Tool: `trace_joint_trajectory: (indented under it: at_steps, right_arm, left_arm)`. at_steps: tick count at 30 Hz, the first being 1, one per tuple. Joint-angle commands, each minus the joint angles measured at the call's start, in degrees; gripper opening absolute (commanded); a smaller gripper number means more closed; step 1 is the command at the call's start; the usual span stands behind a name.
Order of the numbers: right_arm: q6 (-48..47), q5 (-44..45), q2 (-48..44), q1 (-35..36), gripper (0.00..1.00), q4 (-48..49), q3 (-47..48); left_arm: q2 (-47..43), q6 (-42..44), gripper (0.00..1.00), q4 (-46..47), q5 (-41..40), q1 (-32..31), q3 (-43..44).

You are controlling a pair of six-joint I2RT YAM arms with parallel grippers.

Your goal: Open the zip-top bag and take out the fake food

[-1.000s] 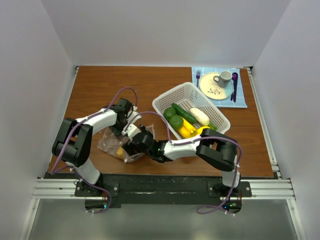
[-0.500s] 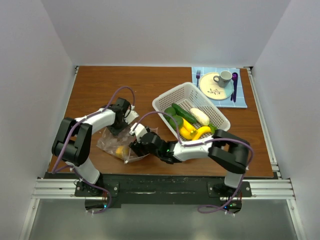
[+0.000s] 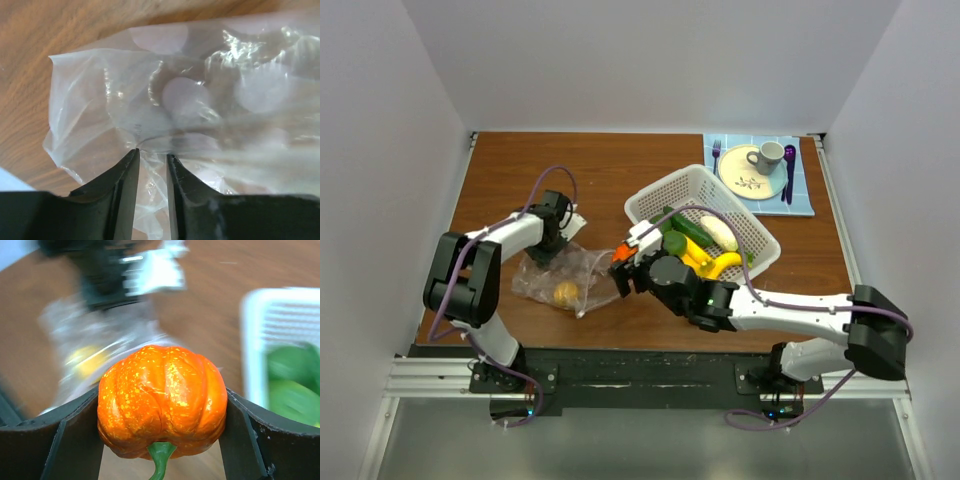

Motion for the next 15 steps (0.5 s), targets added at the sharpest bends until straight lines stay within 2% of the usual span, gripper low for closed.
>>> trace_joint_trajectory:
  at_steps: [1, 3, 4, 7, 12, 15]
  right_arm:
    - [5.7, 23.04, -5.22, -4.24, 0.22, -9.01, -1.37]
    - [10.27, 26.65, -6.02, -6.89, 0.3, -12.19, -1.37]
    - [11.15, 27.88, -5.94, -9.42, 0.49, -15.51, -0.93]
    - [17.13, 30.26, -4.54, -13.65, 0.99, -24.4, 1.69]
    - [18.9, 28.51, -1.98, -14.72, 0.99, -29.95, 4.69]
    - [16.27, 24.47, -3.82, -13.67, 0.99, -27.43, 4.96]
  left_arm:
    - [-5.63, -2.61, 0.38, -7.98, 8.69, 0.46, 6.71]
    - [-7.92, -2.78, 0.43, -12.38, 11.24, 0.55, 10.67]
    - [-10.02, -2.7, 0.48, -13.63, 11.86, 0.55, 11.81]
    - [-13.81, -1.64, 0.52, -17.94, 13.71, 0.46, 14.54]
    - [-18.83, 0.2, 0.55, -20.49, 16.87, 0.46, 12.0]
    - [-20.06, 1.26, 0.51, -20.33, 19.42, 0.46, 7.7]
